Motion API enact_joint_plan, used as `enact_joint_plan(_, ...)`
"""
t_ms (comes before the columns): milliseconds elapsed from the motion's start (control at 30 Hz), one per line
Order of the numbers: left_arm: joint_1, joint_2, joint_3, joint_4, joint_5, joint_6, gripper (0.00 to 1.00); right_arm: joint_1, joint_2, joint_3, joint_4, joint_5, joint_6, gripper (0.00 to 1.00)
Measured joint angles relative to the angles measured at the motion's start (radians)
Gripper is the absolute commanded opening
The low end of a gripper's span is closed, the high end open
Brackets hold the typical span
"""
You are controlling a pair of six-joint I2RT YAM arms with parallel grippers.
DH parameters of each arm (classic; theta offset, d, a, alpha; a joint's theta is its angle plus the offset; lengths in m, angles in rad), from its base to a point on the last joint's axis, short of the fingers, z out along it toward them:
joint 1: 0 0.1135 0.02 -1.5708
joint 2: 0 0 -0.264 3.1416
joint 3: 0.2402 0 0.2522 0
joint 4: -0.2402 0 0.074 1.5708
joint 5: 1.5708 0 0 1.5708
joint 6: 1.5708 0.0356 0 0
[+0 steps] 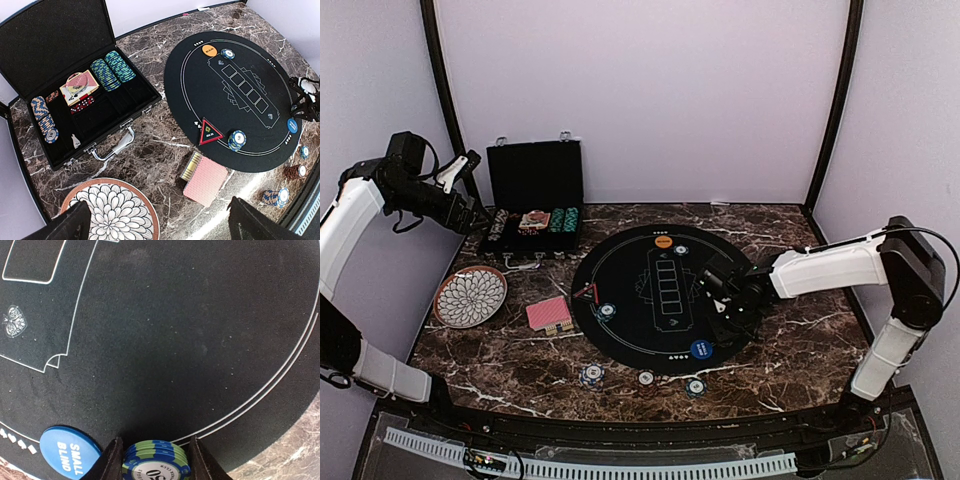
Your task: Distribute texas hold em gaming equipment
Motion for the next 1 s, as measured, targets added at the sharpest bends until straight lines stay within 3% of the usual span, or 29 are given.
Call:
enact_joint_plan(133,0.000,0.000,0.000,0.000,0.000,0.003,0.99,0.000,0.002,-0.007,0.014,-0.002,0.000,0.41)
enact_joint_plan(300,0.000,0.000,0.000,0.000,0.000,0.003,0.99,-0.001,0.000,-0.008,0.013,0.003,-0.004,0.64)
enact_joint_plan(700,0.000,0.000,0.000,-0.001,0.000,0.003,0.99,0.024,-0.064,0.096,-0.096,0.054,-0.008,0.74)
enact_joint_plan(1000,-0.001,0.000,0.000,-0.001,0.000,0.003,0.99,0.299,-0.033,0.407,-0.162,0.058,-0.028,0.89)
